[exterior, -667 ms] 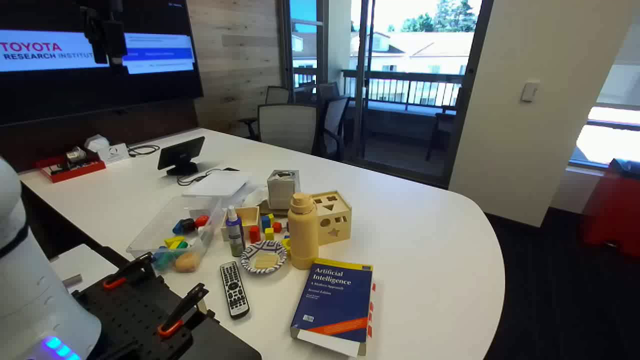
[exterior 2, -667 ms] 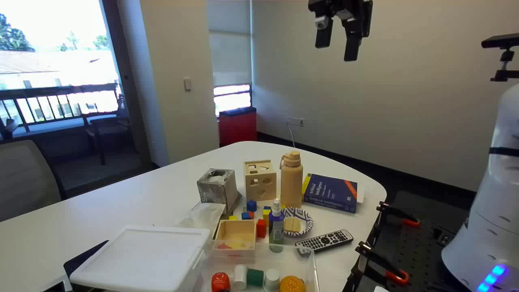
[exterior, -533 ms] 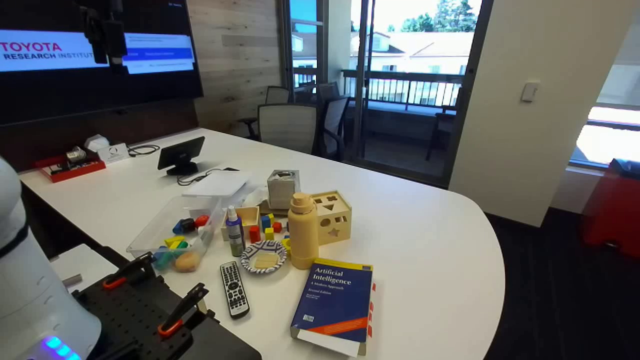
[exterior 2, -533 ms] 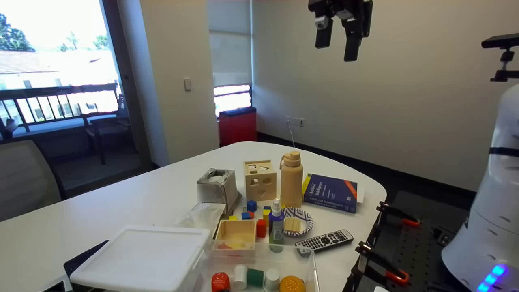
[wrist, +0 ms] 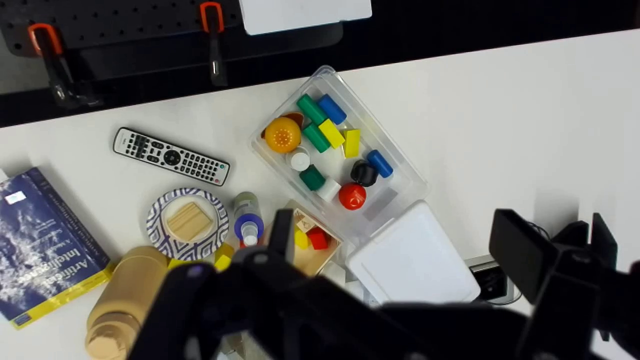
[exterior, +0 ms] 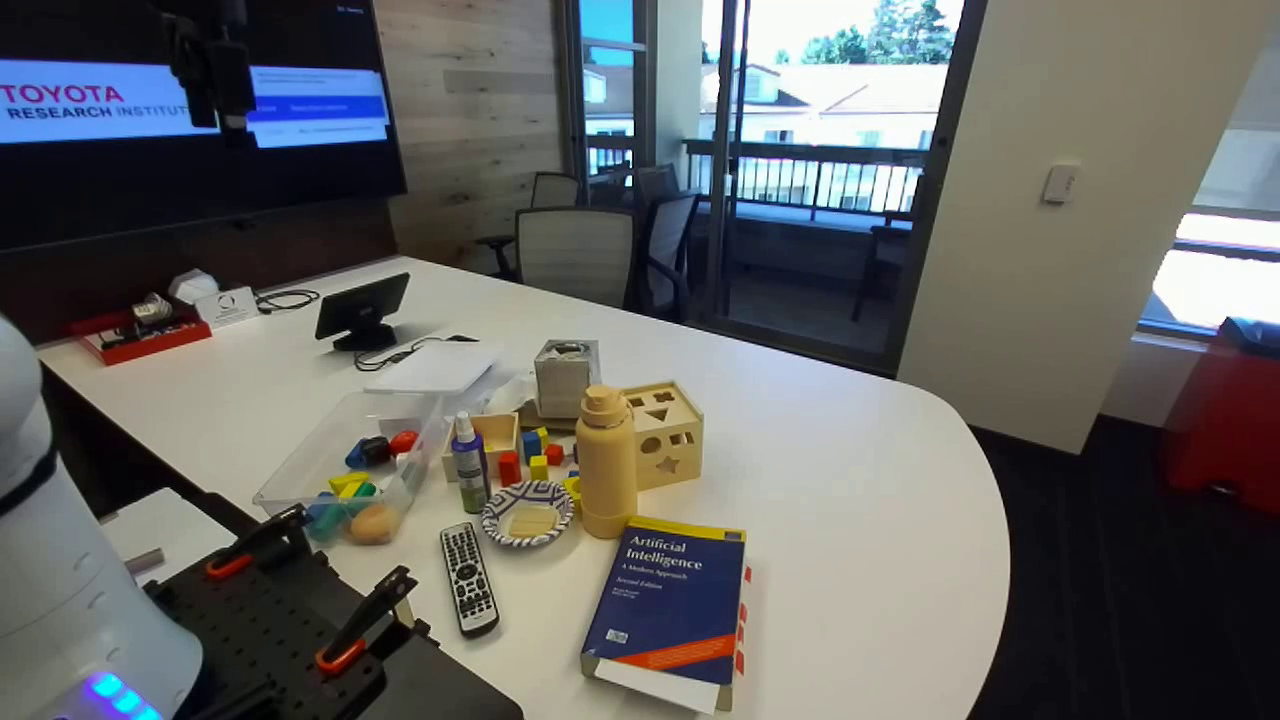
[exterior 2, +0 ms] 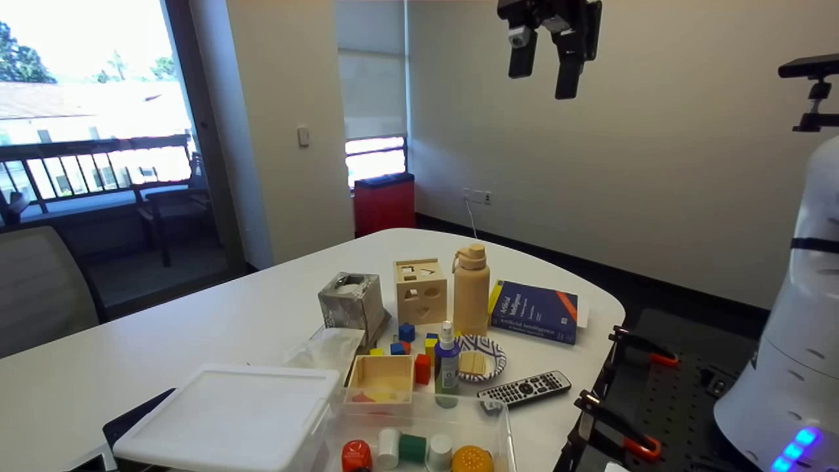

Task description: Place the yellow block through the square part of the wooden object

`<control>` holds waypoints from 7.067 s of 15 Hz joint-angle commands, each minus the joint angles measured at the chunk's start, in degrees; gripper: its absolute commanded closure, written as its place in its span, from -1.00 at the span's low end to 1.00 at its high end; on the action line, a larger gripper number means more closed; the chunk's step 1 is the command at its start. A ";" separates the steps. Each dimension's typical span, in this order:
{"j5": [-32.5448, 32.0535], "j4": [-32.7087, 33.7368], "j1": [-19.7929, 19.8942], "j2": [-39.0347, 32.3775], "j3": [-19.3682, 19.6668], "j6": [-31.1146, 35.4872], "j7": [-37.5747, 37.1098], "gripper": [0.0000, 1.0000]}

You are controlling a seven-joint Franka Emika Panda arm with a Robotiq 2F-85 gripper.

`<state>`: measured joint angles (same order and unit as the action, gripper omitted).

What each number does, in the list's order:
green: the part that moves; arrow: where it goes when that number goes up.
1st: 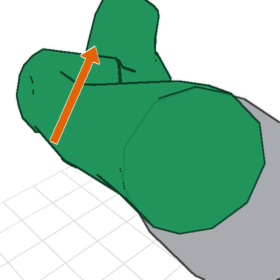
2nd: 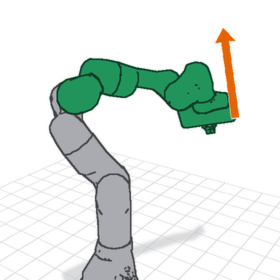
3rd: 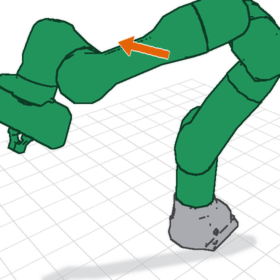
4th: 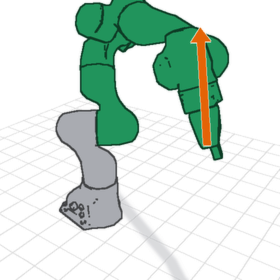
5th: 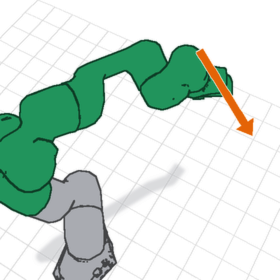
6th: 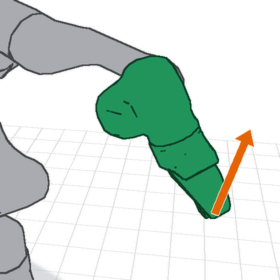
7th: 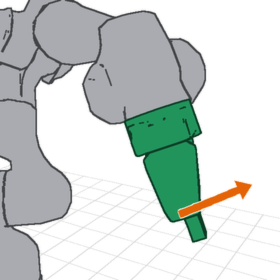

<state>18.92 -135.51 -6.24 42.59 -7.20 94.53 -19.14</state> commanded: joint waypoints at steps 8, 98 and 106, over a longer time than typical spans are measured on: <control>-2.22 11.16 5.78 -30.19 -0.16 23.52 -1.85 -1.00; -7.92 75.30 11.93 -95.00 13.03 6.17 -13.25 0.83; -8.40 86.54 13.87 -104.25 13.22 3.92 -12.22 0.83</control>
<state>11.46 -54.88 7.04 -58.02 5.86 101.54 -31.94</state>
